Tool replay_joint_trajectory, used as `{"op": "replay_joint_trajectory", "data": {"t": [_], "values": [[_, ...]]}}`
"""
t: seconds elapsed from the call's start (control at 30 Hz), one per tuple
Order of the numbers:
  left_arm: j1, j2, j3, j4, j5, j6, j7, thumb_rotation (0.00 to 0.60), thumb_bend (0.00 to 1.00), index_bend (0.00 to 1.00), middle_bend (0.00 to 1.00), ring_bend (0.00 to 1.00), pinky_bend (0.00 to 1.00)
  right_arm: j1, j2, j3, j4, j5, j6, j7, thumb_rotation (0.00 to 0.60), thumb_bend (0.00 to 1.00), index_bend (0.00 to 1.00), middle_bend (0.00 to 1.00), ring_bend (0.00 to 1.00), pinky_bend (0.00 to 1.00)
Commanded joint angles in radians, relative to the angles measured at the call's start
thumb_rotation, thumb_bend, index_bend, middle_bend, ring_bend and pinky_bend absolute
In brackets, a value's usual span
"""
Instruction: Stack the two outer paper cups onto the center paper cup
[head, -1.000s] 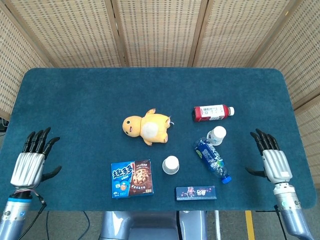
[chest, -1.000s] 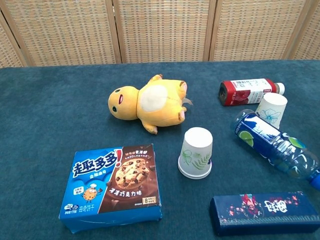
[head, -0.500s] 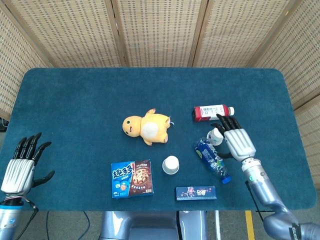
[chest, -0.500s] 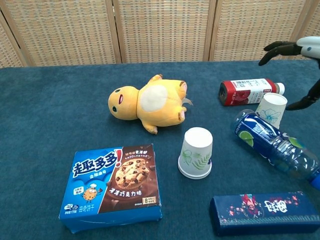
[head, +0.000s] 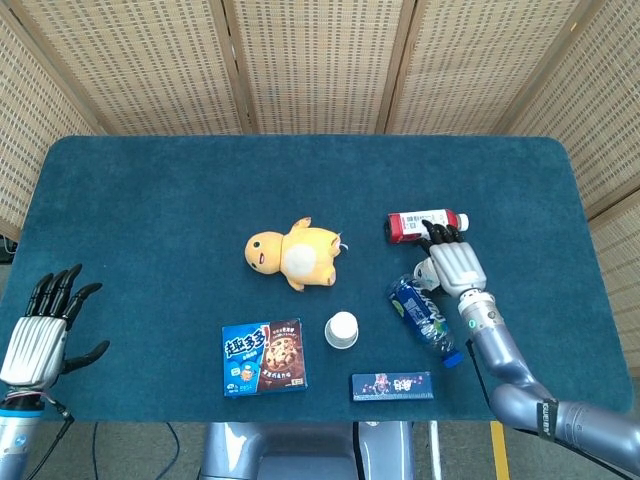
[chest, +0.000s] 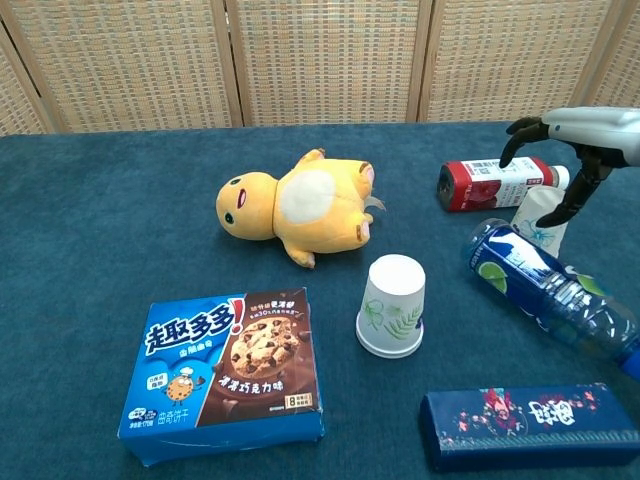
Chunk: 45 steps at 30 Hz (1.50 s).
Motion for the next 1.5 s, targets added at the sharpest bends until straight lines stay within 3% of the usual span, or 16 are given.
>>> {"op": "replay_joint_trajectory", "data": {"t": [0.03,0.3,0.77,1.07,1.27,1.5], "values": [[0.005,-0.002,-0.011,0.003,0.003,-0.01,-0.002,0.6,0.2,0.2,0.0,0.0,0.0,0.023,-0.005,0.0,0.043,0.038,-0.011,-0.012,0.6,0.29,0.3,0.02,0.0,0.02],[0.019,-0.007,-0.035,0.005,0.018,-0.04,0.007,0.6,0.2,0.2,0.0,0.0,0.0,0.051,-0.003,-0.022,0.109,0.083,-0.034,-0.014,0.6,0.29,0.34,0.02,0.0,0.02],[0.036,-0.006,-0.063,0.01,0.034,-0.069,-0.008,0.6,0.2,0.21,0.0,0.0,0.0,0.077,-0.027,-0.058,0.135,0.127,-0.041,-0.027,0.6,0.29,0.36,0.03,0.0,0.03],[0.044,-0.004,-0.08,0.015,0.037,-0.084,-0.018,0.6,0.2,0.22,0.0,0.0,0.0,0.089,-0.046,-0.069,0.169,0.148,-0.028,-0.034,0.6,0.29,0.46,0.1,0.0,0.06],[0.05,-0.005,-0.088,0.015,0.043,-0.093,-0.014,0.6,0.2,0.22,0.0,0.0,0.0,0.088,-0.034,-0.068,0.146,0.131,0.0,-0.031,0.6,0.3,0.48,0.11,0.0,0.06],[0.057,-0.005,-0.099,0.017,0.043,-0.097,-0.017,0.6,0.2,0.22,0.0,0.0,0.0,0.084,0.024,-0.041,0.04,0.079,0.06,-0.013,0.6,0.3,0.49,0.12,0.0,0.06]]}}
